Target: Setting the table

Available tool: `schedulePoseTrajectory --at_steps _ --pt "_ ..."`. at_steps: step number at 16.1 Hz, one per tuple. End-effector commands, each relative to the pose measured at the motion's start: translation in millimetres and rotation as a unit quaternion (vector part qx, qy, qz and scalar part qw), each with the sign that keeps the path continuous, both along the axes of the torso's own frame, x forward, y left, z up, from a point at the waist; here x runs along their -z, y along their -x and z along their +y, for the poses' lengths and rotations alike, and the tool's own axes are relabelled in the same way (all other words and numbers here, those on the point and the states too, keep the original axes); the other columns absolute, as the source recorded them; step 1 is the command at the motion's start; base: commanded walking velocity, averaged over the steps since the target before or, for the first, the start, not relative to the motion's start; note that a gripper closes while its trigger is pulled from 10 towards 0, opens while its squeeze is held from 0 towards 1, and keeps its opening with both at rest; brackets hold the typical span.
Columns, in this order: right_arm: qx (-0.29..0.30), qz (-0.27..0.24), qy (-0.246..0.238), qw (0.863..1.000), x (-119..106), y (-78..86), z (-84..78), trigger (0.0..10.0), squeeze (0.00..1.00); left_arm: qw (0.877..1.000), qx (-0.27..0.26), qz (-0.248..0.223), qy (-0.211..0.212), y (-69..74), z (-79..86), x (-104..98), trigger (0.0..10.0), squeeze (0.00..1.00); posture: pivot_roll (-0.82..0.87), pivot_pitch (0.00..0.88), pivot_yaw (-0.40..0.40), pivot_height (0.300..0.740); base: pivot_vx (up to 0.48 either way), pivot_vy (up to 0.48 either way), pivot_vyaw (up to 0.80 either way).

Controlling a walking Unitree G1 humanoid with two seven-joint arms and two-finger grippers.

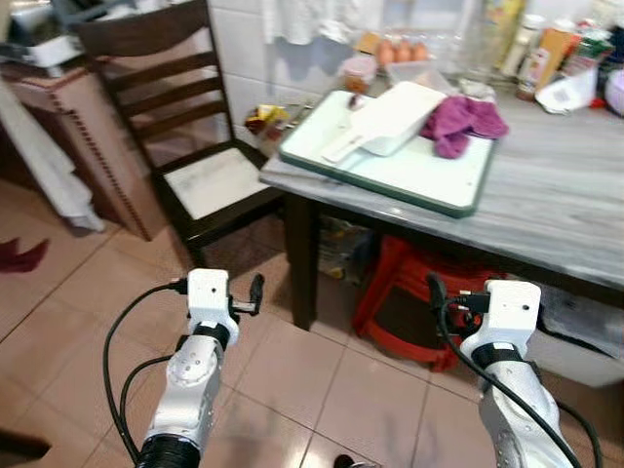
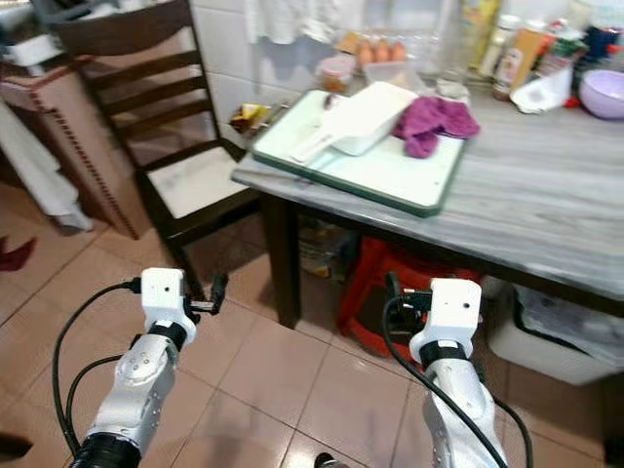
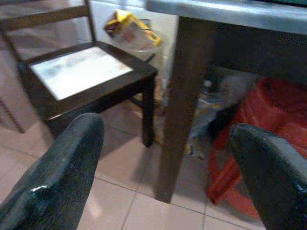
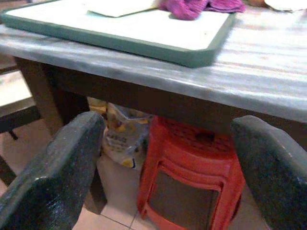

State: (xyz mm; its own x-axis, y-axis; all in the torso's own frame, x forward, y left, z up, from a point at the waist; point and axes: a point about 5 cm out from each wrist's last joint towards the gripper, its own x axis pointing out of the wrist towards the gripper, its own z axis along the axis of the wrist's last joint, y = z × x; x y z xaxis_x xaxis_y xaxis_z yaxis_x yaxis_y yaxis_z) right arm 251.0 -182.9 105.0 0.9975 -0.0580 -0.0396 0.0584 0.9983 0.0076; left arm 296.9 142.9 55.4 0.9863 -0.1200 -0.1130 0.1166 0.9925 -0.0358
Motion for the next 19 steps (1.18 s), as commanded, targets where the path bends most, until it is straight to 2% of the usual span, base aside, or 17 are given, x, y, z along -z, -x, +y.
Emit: schedulePoseTrajectory --at_steps 1,3,8,11,13,19 --pt "-0.007 0.002 -0.005 1.000 -1 -2.6 5.2 10.0 0.00 1.000 -0.005 -0.003 -0.011 -0.2 6.2 -2 10.0 0.00 -0.08 0.120 0.044 0.740 0.000 0.000 -0.79" --pt "-0.019 0.010 -0.001 1.000 2 -1.1 8.4 10.0 0.00 0.999 -0.031 0.005 -0.008 1.5 15.6 0 10.0 0.00 -0.08 0.131 0.036 0.740 0.000 0.000 -0.79" --pt "-0.030 0.014 0.000 0.999 1 -3.6 7.7 10.0 0.00 0.999 -0.047 0.008 0.002 6.1 16.4 3 10.0 0.00 -0.07 0.131 0.004 0.740 0.000 0.000 -0.79" --pt "-0.027 0.016 0.001 1.000 1 -4.9 4.7 10.0 0.00 0.999 -0.042 0.014 0.002 8.4 13.1 5 10.0 0.00 -0.07 0.129 0.011 0.740 0.000 0.000 -0.80" --pt "-0.021 0.015 0.001 1.000 2 -3.2 4.6 10.0 0.00 0.999 -0.033 0.012 -0.012 8.4 12.6 4 10.0 0.00 -0.07 0.131 0.027 0.740 0.000 0.000 -0.80" --pt "-0.003 0.020 -0.009 1.000 7 3.8 5.4 10.0 0.00 1.000 -0.018 0.013 -0.009 3.2 12.6 0 10.0 0.00 -0.09 0.140 0.060 0.740 0.000 0.000 -0.80"
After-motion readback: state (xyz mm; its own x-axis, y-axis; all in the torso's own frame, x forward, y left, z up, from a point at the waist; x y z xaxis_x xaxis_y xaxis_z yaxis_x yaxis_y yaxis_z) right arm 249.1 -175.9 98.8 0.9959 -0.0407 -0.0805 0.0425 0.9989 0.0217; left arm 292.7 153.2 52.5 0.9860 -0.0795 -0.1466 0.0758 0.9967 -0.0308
